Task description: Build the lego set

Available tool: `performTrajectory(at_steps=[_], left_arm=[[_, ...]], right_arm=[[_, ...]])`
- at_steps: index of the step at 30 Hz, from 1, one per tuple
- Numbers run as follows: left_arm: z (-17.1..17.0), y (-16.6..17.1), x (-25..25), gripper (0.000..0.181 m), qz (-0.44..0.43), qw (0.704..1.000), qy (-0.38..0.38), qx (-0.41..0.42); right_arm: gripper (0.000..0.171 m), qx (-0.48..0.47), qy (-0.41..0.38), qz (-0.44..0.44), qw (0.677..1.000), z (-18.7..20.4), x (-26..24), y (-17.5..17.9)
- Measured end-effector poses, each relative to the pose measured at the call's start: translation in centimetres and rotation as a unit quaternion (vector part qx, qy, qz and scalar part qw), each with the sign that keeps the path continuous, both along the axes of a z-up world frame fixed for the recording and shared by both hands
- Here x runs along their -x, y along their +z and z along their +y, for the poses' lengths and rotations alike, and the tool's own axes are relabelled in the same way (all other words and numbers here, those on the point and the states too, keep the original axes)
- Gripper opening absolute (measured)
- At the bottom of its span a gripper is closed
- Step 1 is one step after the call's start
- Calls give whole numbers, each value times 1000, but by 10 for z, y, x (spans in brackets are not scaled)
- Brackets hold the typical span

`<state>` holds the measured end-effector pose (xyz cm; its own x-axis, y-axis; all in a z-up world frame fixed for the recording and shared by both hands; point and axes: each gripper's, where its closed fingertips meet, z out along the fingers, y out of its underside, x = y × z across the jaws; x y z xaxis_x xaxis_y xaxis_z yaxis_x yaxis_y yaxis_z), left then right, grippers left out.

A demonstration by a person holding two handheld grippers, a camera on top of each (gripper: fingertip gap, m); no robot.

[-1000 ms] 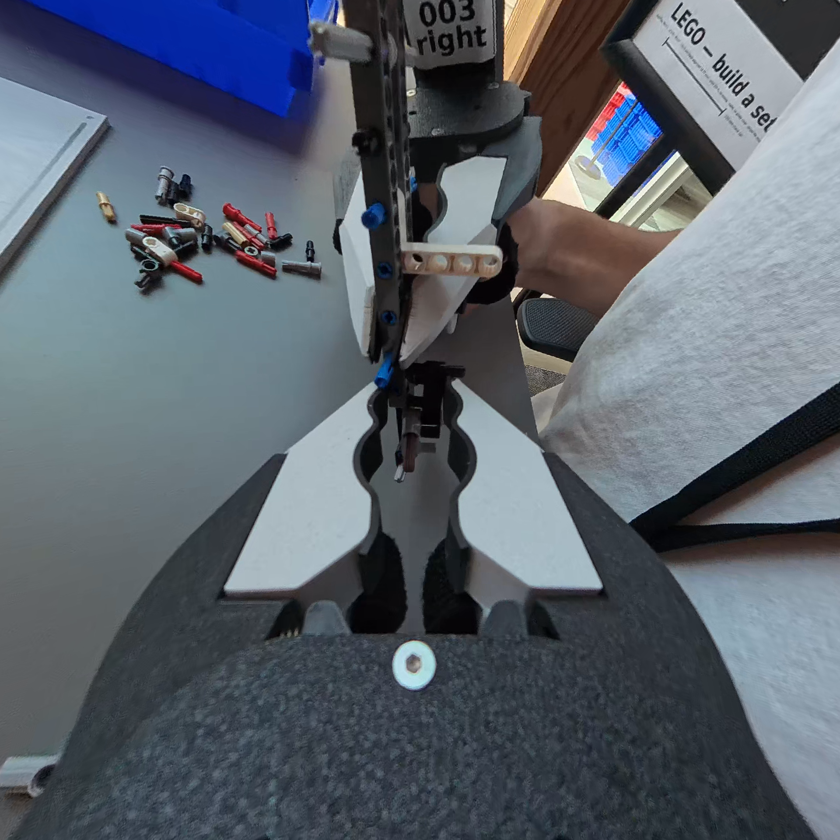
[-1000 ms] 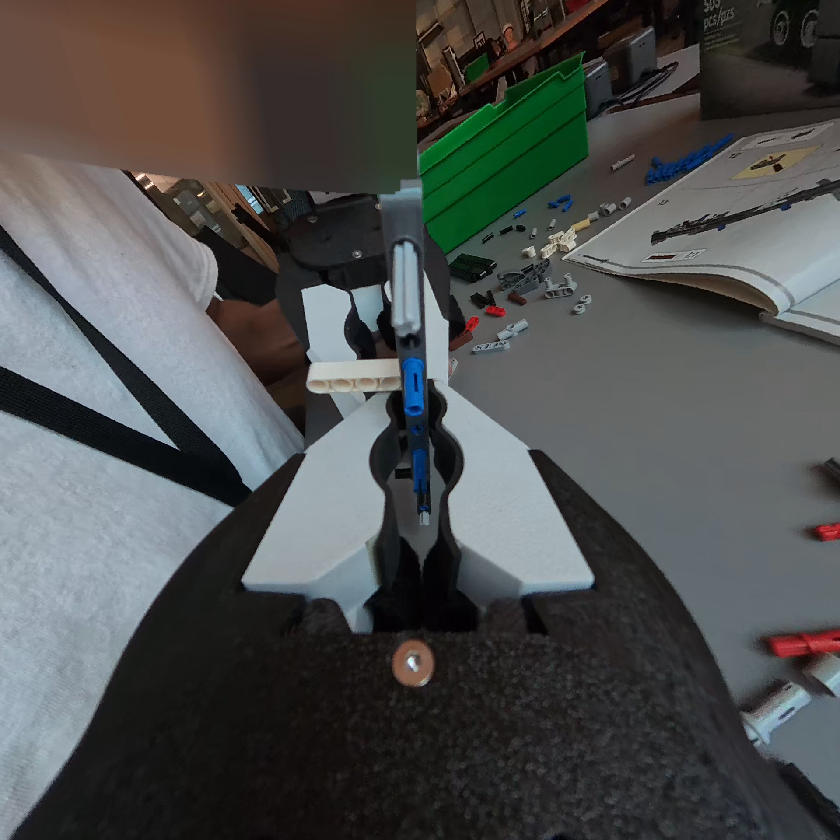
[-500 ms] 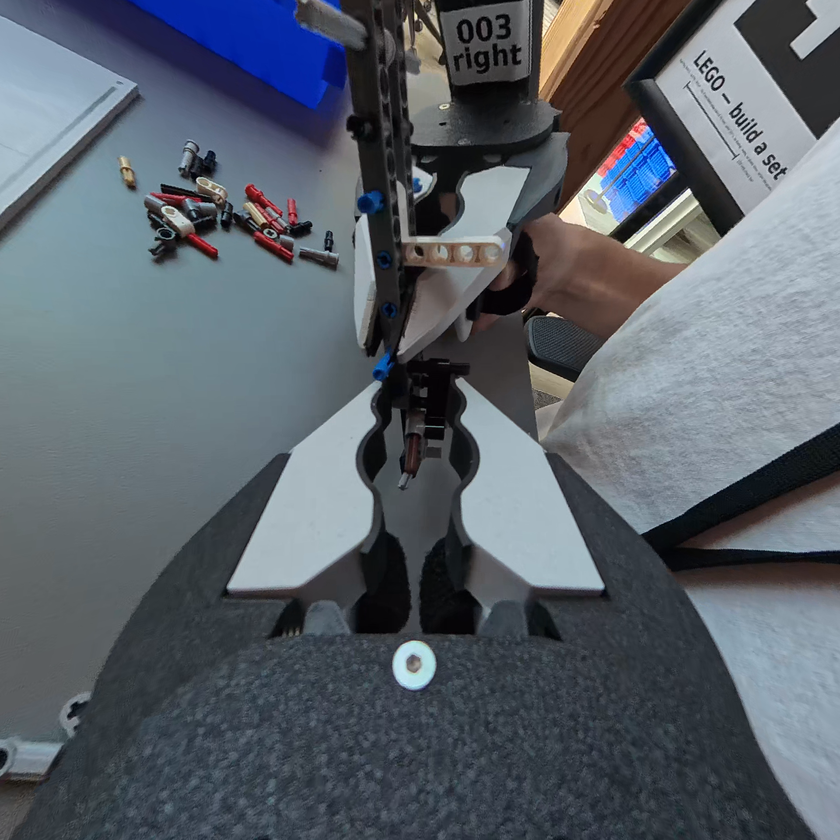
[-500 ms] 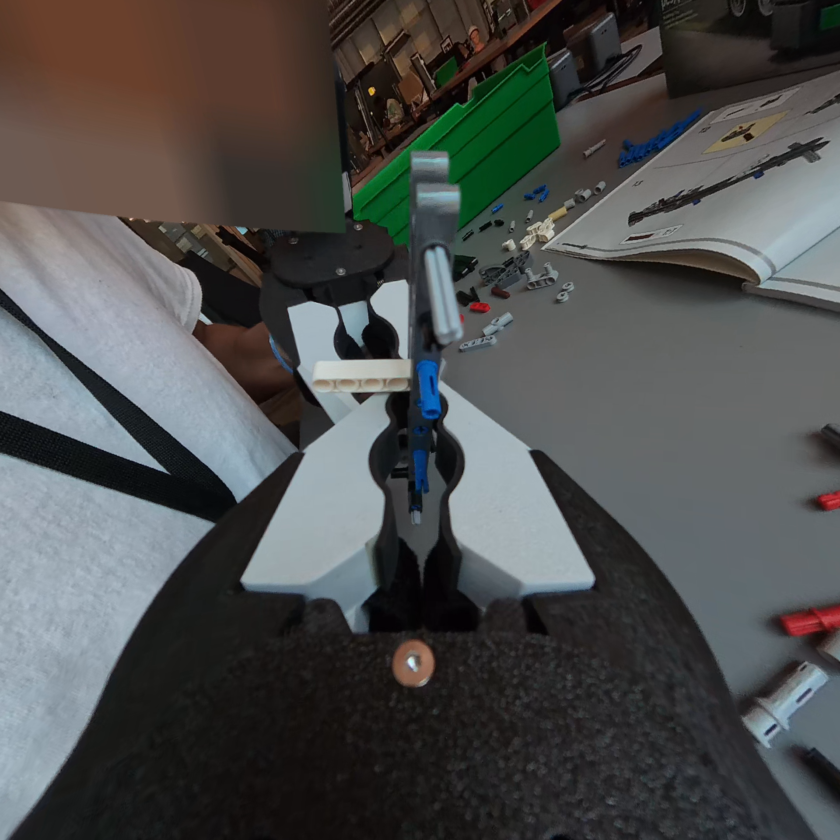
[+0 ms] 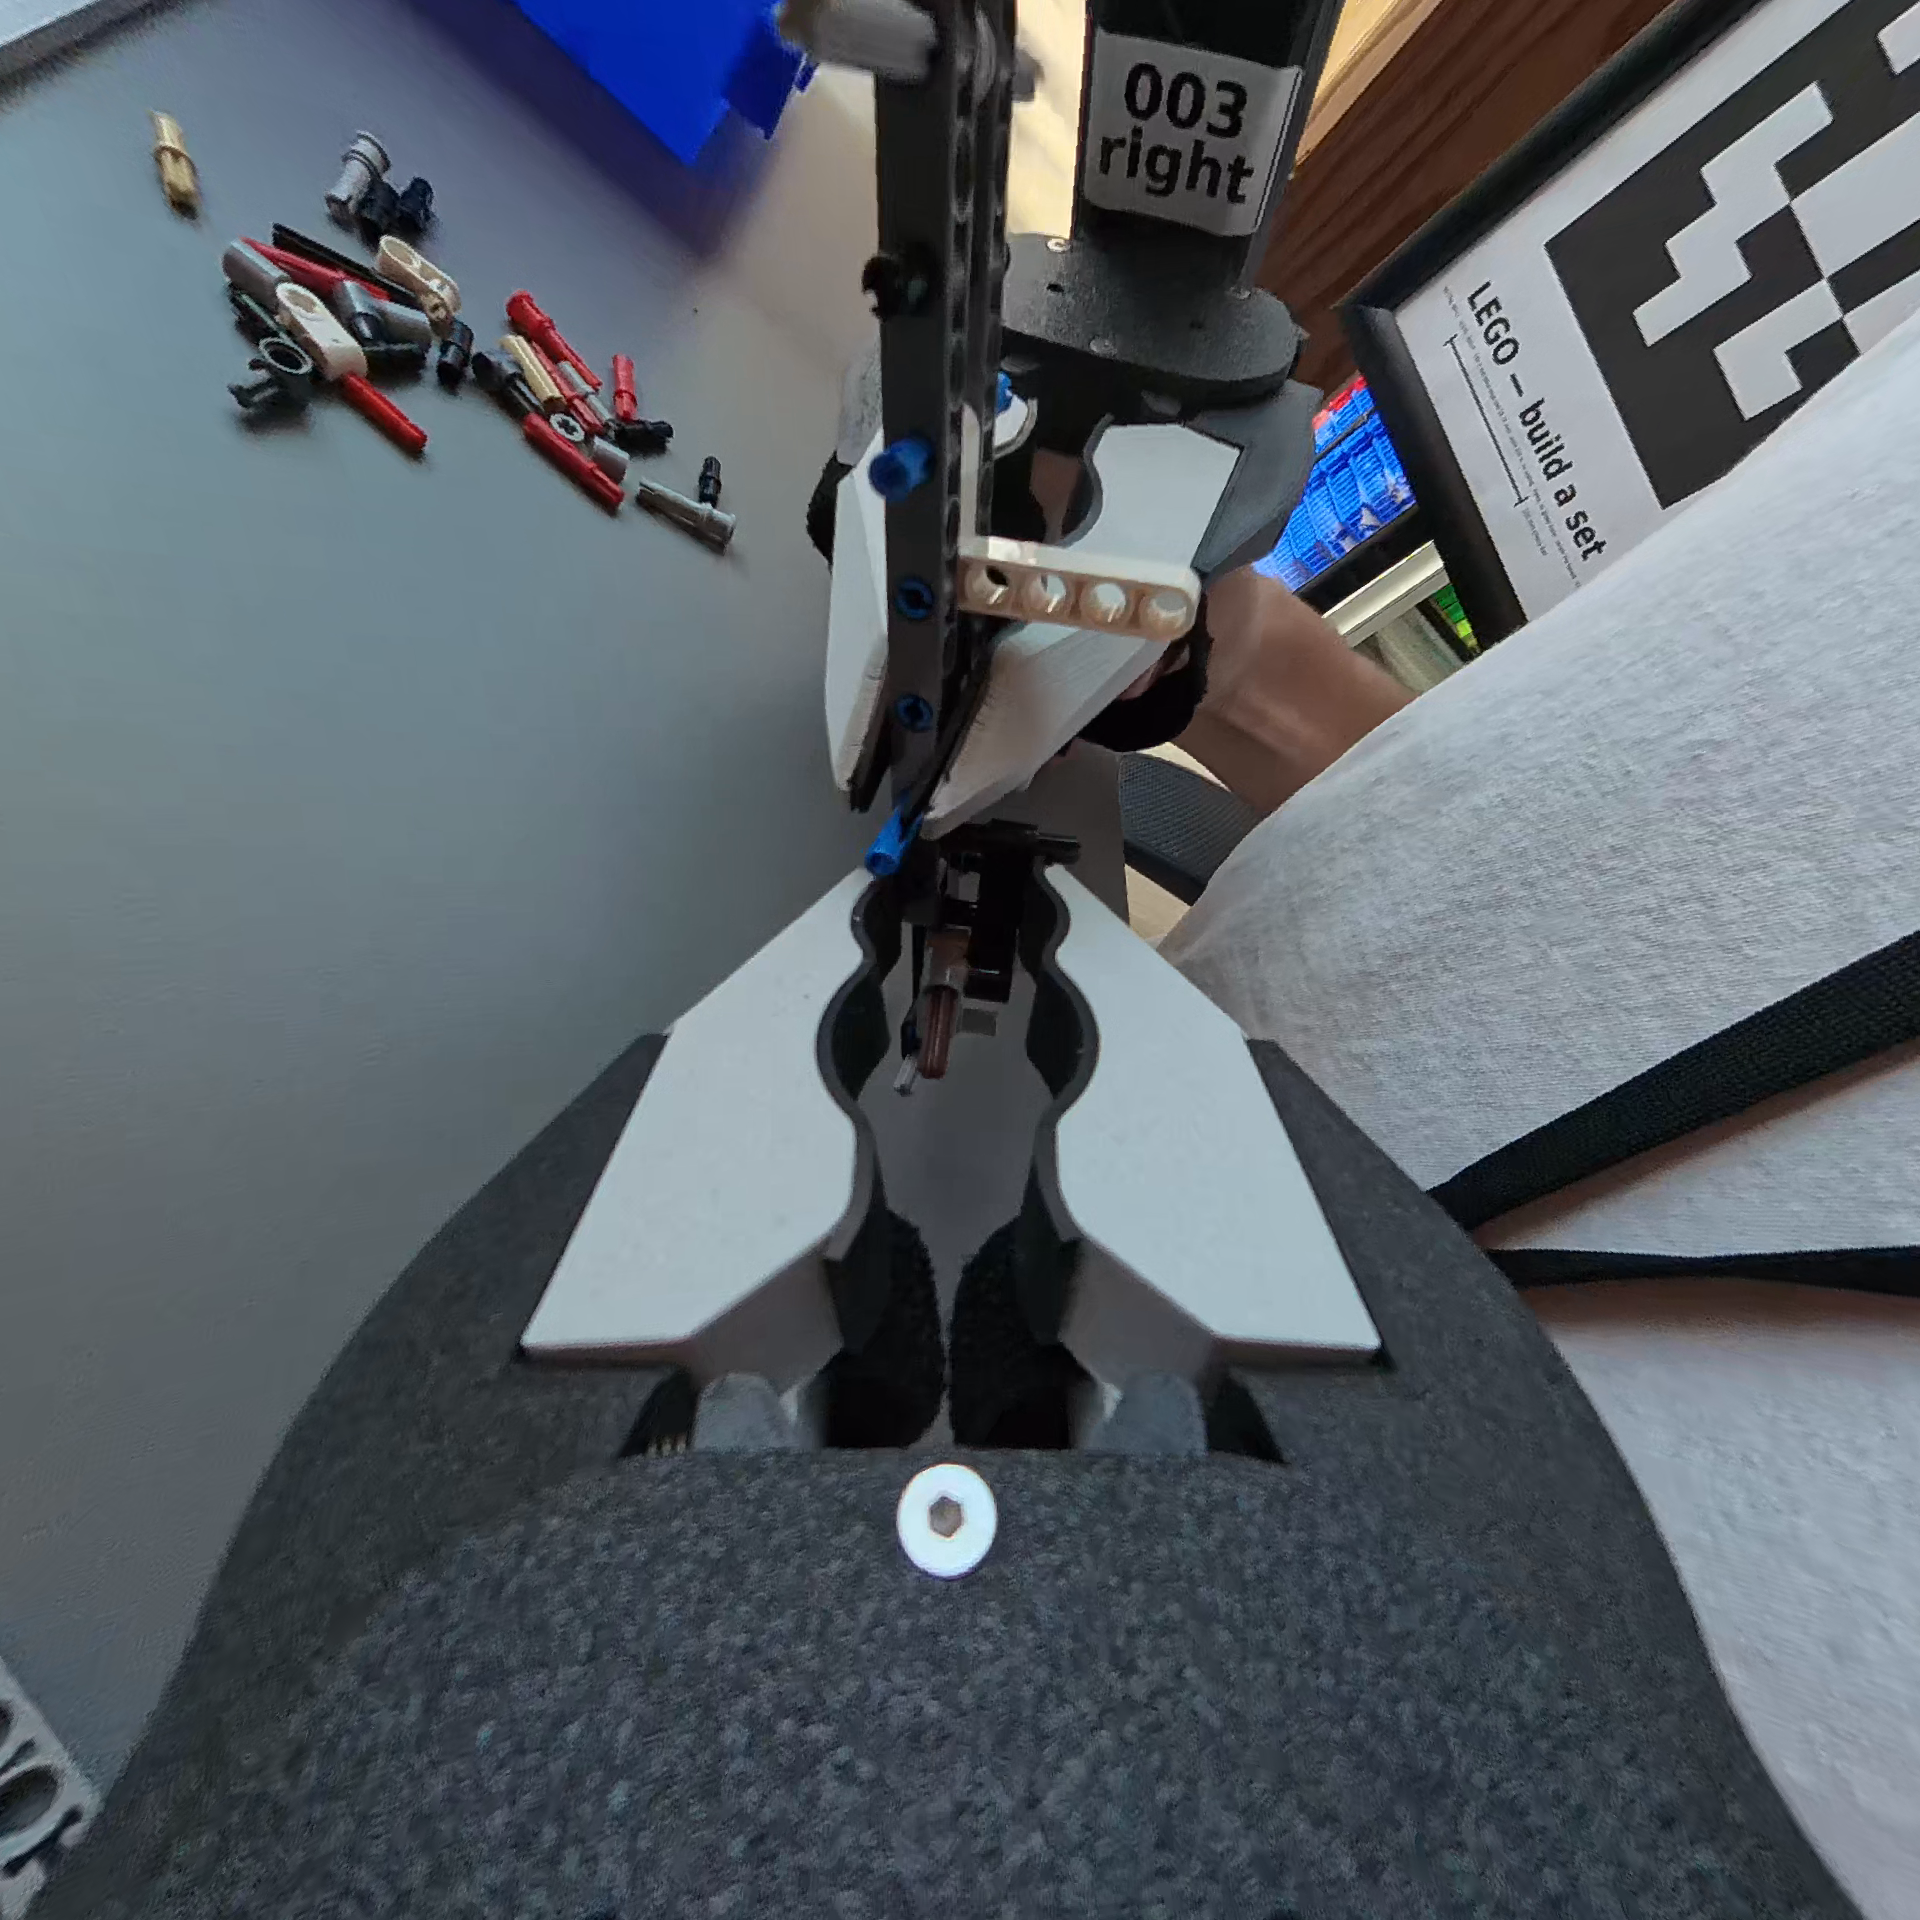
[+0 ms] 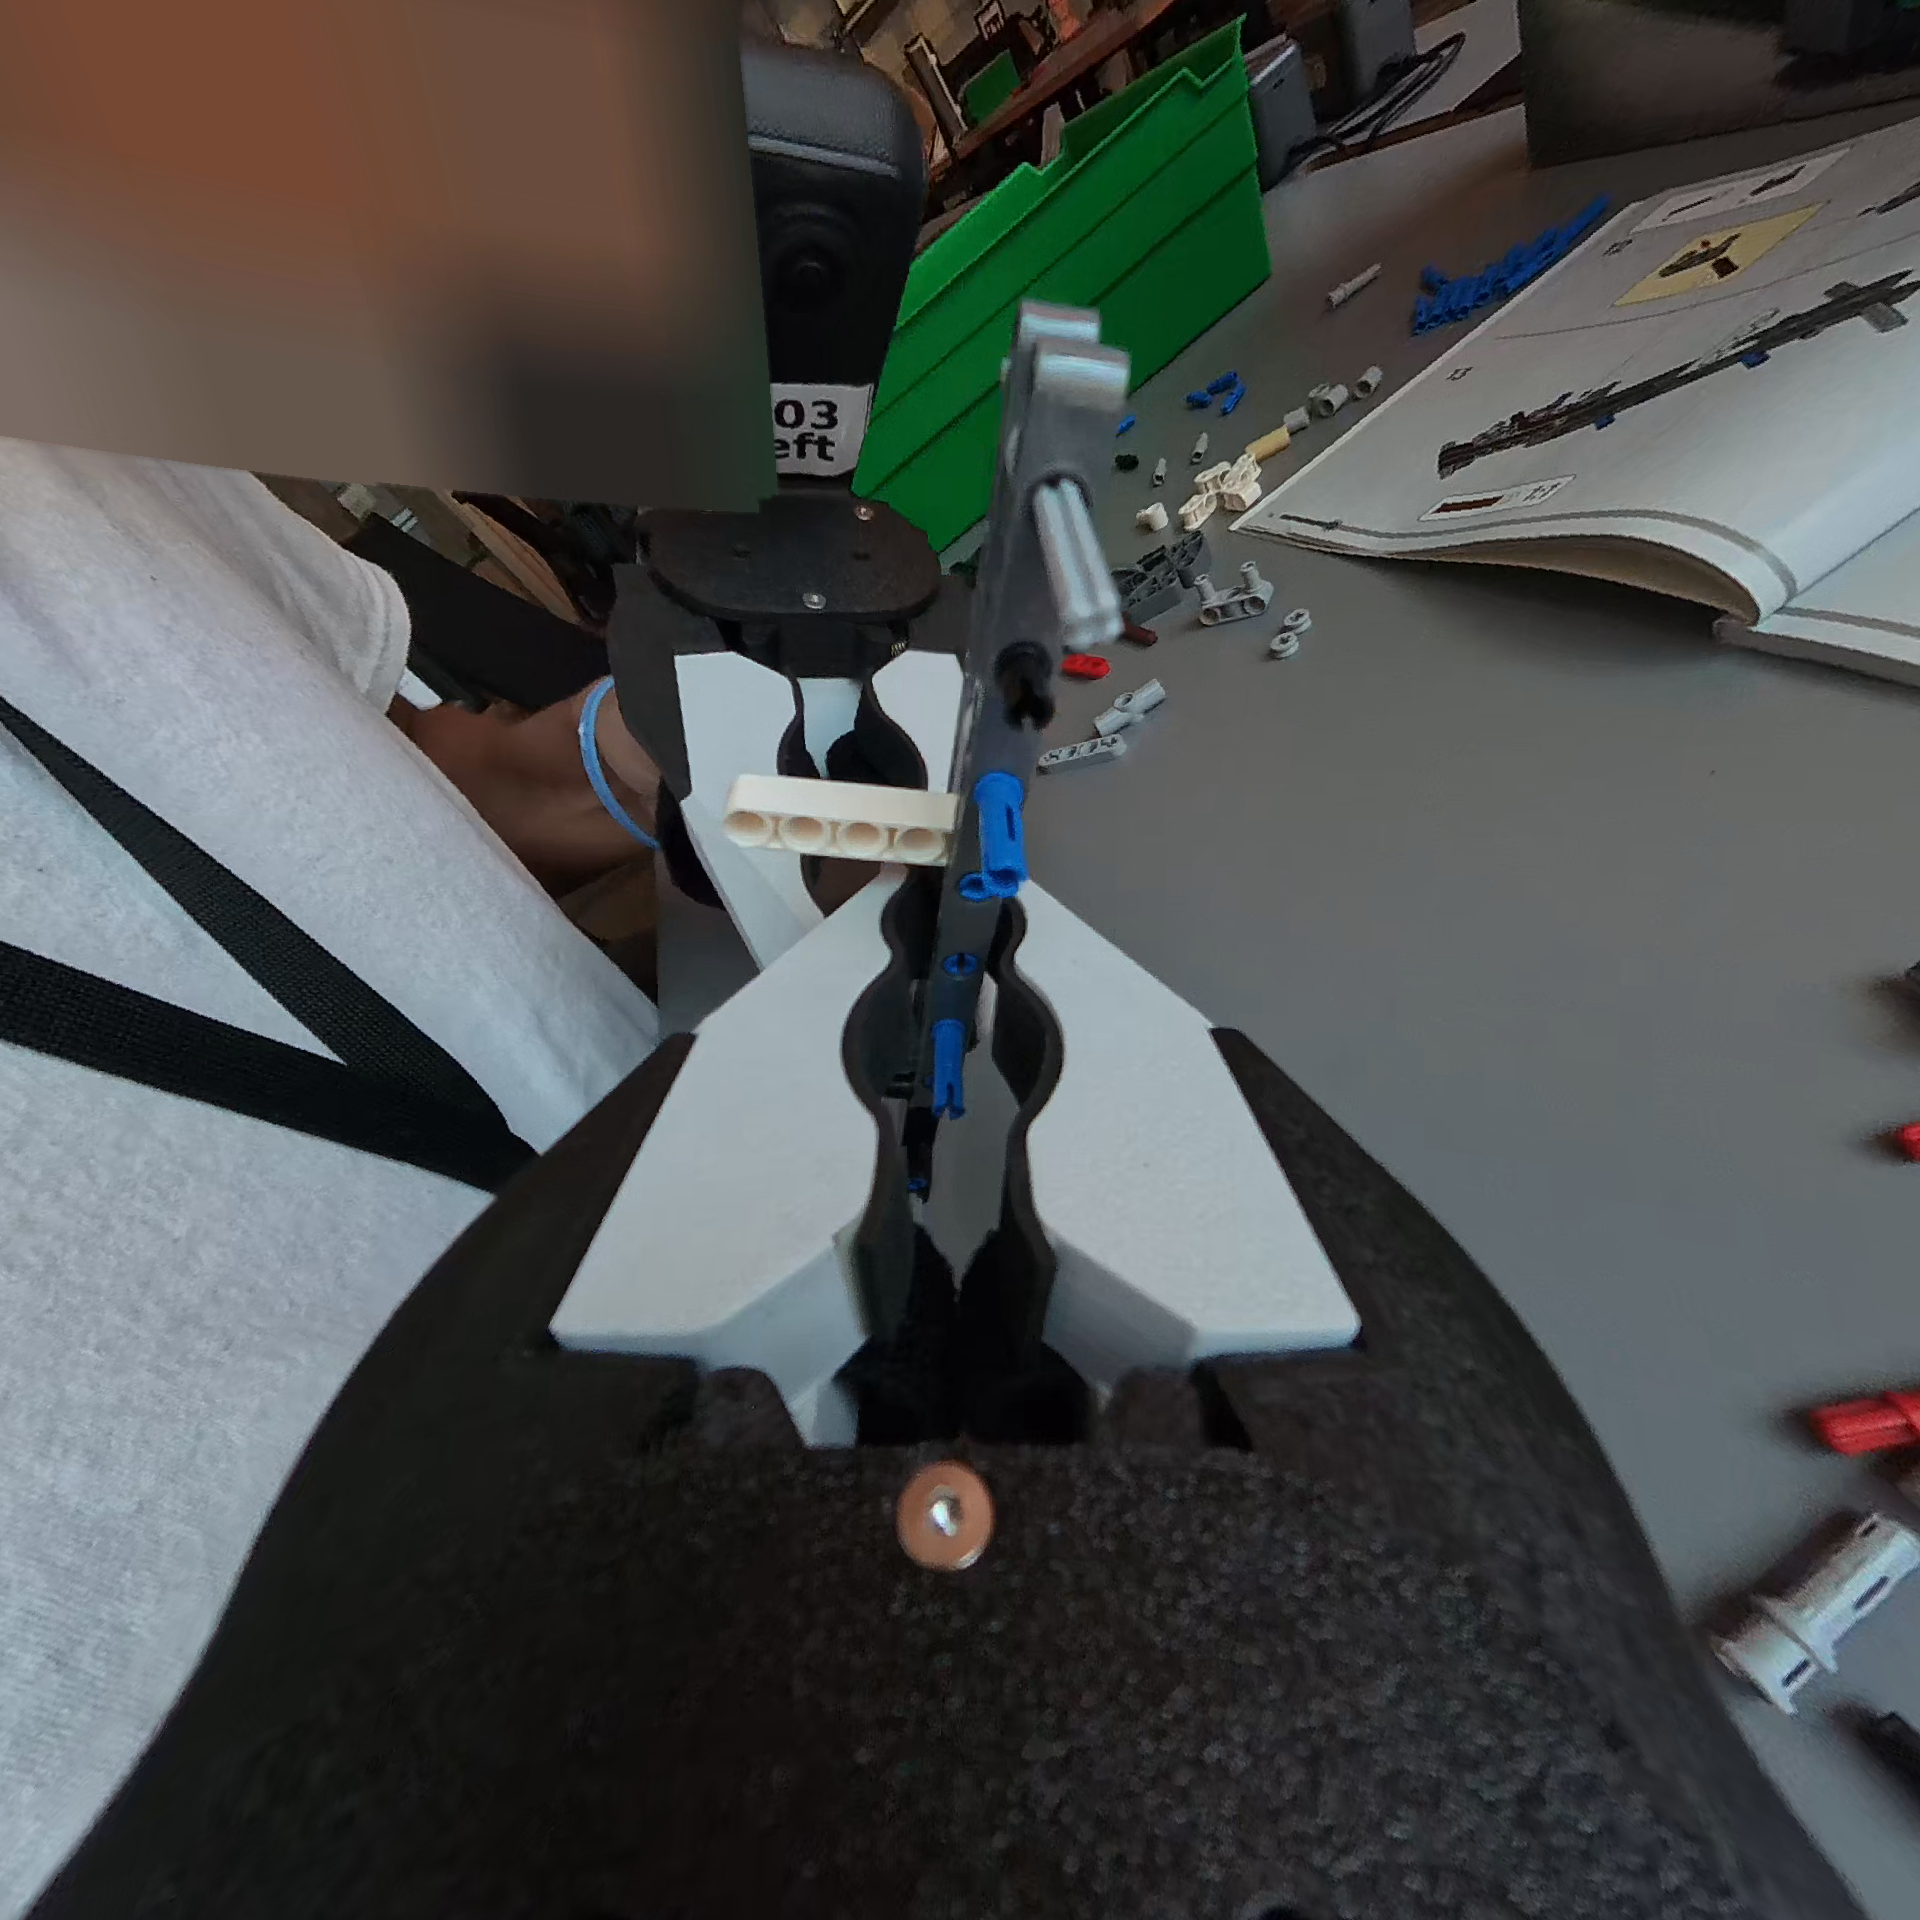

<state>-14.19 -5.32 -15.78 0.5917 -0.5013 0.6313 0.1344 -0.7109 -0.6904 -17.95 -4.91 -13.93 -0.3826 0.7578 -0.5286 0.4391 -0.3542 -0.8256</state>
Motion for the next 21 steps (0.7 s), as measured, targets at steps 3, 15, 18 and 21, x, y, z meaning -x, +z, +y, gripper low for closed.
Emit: performTrajectory(at_steps=[3, 15, 18, 21], left_arm=[[2, 0, 1, 21, -4, 1000, 8, -1], [0, 12, 2, 21, 60, 997, 8, -38], [-2, 13, 1, 20, 19, 1000, 8, -19], [-4, 13, 0, 20, -7, 1000, 3, 1]], right_arm=[[6, 6, -11, -5, 1000, 3, 2, -1], [5, 62, 12, 45, 997, 8, -8, 19], [5, 56, 12, 46, 997, 6, -9, 18], [5, 50, 10, 42, 998, 5, -8, 16]])
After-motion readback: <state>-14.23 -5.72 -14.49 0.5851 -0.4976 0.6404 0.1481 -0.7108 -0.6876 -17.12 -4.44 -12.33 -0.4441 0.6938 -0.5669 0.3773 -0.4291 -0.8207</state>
